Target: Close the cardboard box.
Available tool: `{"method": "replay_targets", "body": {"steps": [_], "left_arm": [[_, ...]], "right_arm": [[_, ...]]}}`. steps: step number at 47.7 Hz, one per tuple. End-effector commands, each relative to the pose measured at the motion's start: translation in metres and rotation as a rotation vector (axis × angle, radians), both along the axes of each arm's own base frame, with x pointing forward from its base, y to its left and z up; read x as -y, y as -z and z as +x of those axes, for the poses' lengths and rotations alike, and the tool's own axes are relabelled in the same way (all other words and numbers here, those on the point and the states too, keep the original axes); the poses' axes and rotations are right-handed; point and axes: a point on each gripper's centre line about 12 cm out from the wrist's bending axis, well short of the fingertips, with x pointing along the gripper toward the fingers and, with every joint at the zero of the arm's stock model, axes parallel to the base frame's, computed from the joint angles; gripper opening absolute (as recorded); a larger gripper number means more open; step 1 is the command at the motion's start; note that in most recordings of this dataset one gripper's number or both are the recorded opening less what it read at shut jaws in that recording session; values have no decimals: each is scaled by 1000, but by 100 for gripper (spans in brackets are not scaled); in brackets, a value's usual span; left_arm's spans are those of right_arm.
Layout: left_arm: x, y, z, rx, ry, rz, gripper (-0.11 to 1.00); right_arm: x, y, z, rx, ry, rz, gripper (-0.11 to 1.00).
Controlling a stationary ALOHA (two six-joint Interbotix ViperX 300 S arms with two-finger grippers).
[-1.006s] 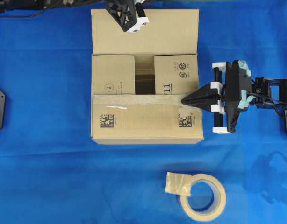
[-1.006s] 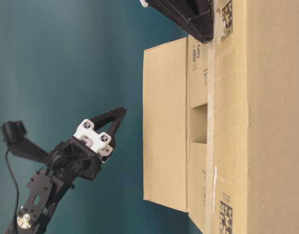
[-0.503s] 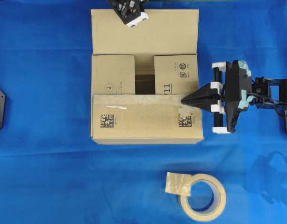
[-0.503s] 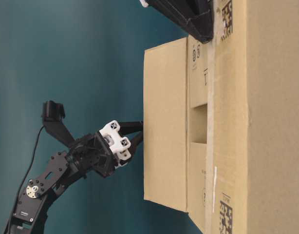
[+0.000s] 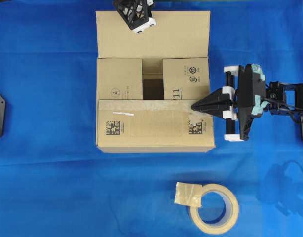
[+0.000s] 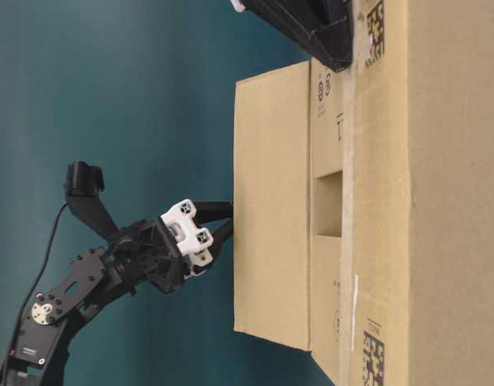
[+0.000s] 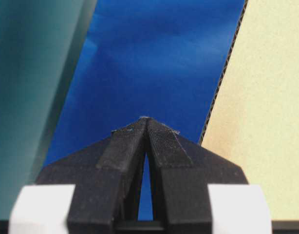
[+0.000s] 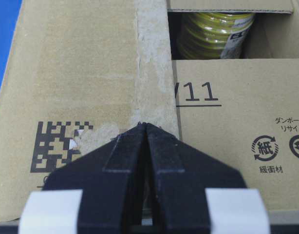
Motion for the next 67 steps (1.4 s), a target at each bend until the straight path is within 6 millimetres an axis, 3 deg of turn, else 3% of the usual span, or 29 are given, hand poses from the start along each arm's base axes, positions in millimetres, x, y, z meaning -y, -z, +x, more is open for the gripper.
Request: {"method": "replay_targets", "body": {"steps": [1, 15, 27, 51, 67], "left_arm": [[19, -30, 4, 51, 35, 18, 0], [49, -49, -3, 41, 72, -3, 0], [73, -52, -16, 43, 90, -21, 0], [137, -38, -27, 103, 155, -62, 0], [145, 1, -42, 168, 89, -102, 0]], "right_arm": [[2, -5, 3, 17, 7, -1, 0], [2, -5, 3, 18, 5, -5, 0], [2, -5, 3, 27, 5, -8, 0], [3, -6, 3, 28, 6, -10, 0], [3, -5, 3, 27, 6, -10, 0]]}}
